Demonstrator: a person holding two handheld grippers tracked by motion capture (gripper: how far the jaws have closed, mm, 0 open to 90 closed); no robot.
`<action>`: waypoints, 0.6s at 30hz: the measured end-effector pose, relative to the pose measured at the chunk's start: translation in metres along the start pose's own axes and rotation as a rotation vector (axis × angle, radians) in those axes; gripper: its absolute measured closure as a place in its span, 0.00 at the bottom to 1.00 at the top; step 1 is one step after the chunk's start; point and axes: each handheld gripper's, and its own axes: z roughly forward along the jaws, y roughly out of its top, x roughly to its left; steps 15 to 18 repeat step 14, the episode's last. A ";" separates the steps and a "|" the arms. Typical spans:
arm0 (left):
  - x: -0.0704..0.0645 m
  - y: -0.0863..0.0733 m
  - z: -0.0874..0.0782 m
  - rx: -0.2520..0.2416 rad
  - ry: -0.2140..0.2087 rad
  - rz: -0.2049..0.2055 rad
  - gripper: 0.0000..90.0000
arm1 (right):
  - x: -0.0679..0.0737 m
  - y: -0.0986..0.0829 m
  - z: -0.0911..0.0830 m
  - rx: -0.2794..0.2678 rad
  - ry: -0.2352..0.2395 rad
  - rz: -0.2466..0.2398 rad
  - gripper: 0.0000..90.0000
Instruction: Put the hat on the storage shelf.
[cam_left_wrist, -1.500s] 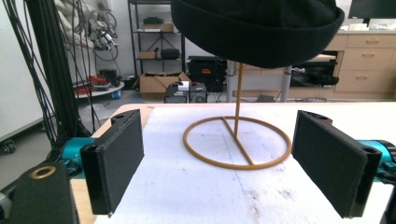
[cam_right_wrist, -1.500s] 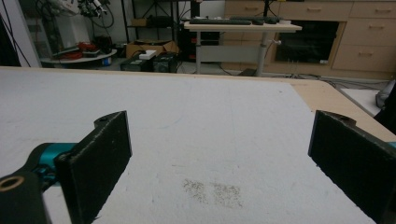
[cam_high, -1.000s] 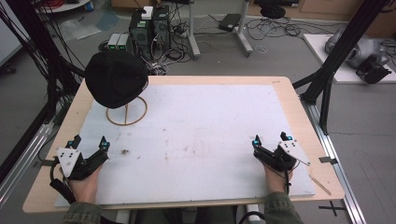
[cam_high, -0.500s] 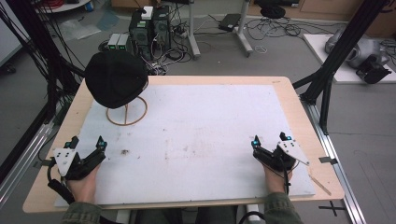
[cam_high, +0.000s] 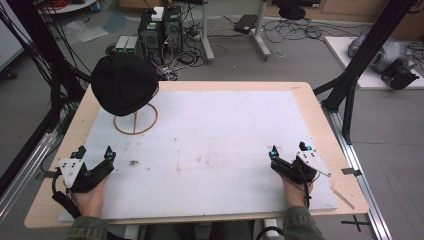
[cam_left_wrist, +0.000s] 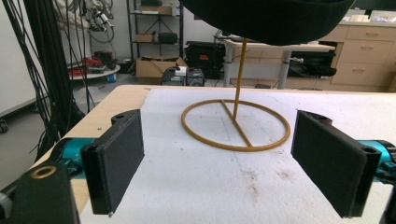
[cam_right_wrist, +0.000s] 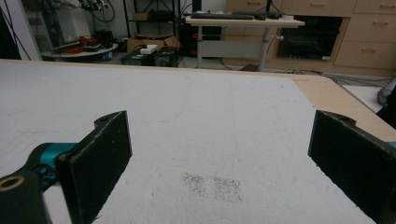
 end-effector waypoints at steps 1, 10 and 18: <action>0.000 0.000 0.000 0.001 -0.002 0.001 0.19 | 0.000 0.000 0.000 0.001 0.001 -0.001 0.06; 0.000 -0.001 0.000 0.016 -0.013 0.008 0.20 | 0.001 0.000 0.000 0.008 0.003 0.007 0.06; 0.000 -0.001 -0.001 0.010 -0.011 0.002 0.20 | 0.002 0.000 0.002 0.010 0.006 0.007 0.06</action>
